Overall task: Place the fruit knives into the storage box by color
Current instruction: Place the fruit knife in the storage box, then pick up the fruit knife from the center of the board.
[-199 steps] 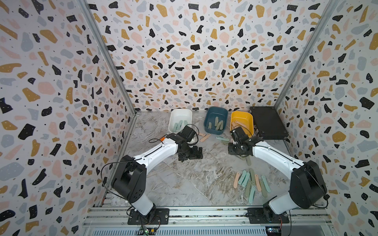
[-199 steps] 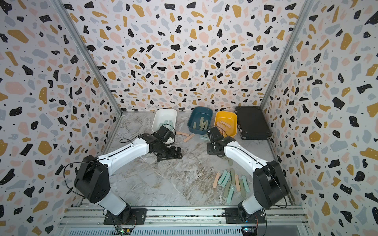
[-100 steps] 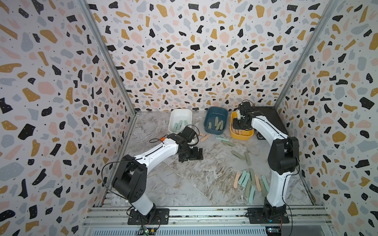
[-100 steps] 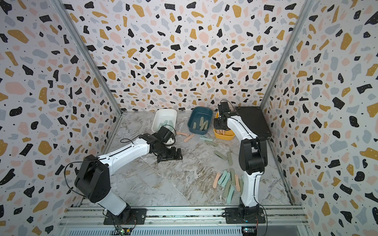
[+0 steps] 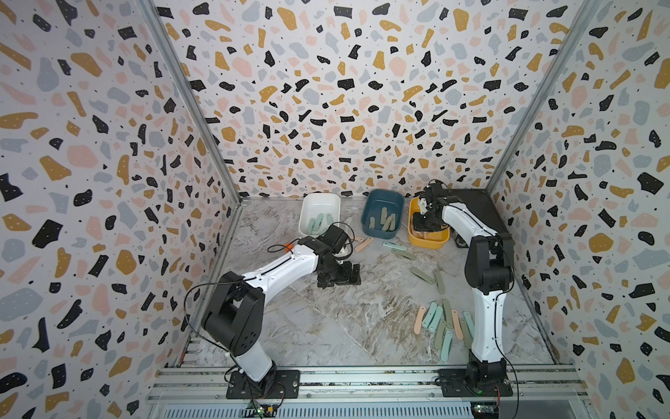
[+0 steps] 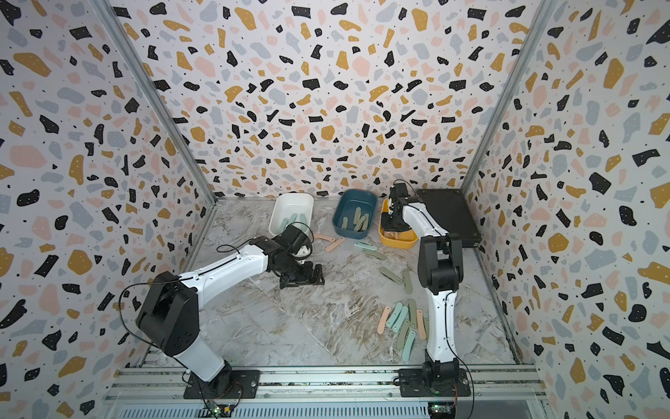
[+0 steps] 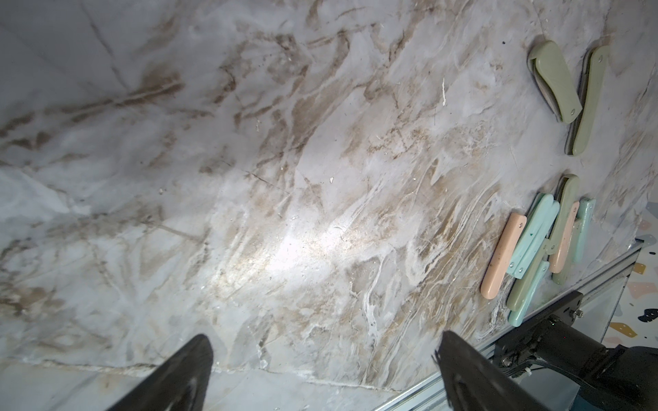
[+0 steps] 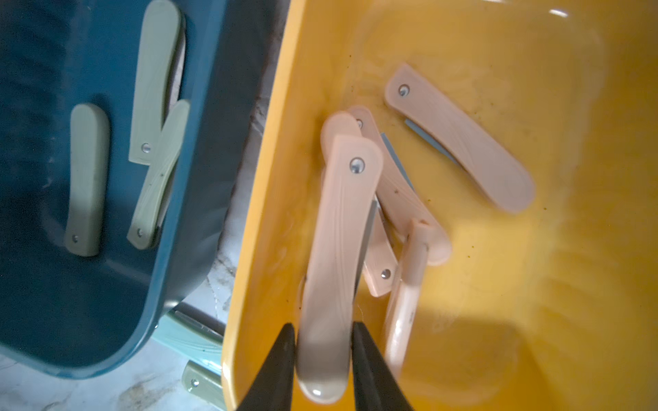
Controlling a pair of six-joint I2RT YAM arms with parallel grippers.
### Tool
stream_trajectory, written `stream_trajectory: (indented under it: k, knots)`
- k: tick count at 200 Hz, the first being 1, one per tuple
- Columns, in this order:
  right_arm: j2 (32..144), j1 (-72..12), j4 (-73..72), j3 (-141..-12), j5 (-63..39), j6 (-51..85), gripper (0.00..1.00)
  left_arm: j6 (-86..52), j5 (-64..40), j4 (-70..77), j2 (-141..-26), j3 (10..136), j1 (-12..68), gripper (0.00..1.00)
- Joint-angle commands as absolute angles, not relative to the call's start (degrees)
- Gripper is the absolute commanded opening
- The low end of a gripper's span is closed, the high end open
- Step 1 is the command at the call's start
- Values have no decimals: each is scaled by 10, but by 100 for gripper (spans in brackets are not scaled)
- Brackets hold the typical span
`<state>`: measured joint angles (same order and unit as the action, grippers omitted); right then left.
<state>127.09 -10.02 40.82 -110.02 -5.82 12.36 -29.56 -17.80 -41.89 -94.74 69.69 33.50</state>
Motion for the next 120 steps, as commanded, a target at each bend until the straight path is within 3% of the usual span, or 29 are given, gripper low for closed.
stream_trajectory:
  k: [1,26,53,120]
  knots:
    - [1197,-103,437,-1080,-56,125,34,-293,-184,-421,-925,685,340,99]
    - [1093,-109,425,-965,-43,150,38,-299,-181,-419,-904,662,344,99]
    - [954,-144,445,-803,-9,202,35,-310,-185,-426,-872,631,355,99]
    - [705,-329,497,-487,7,388,31,-341,-185,-408,-826,542,394,99]
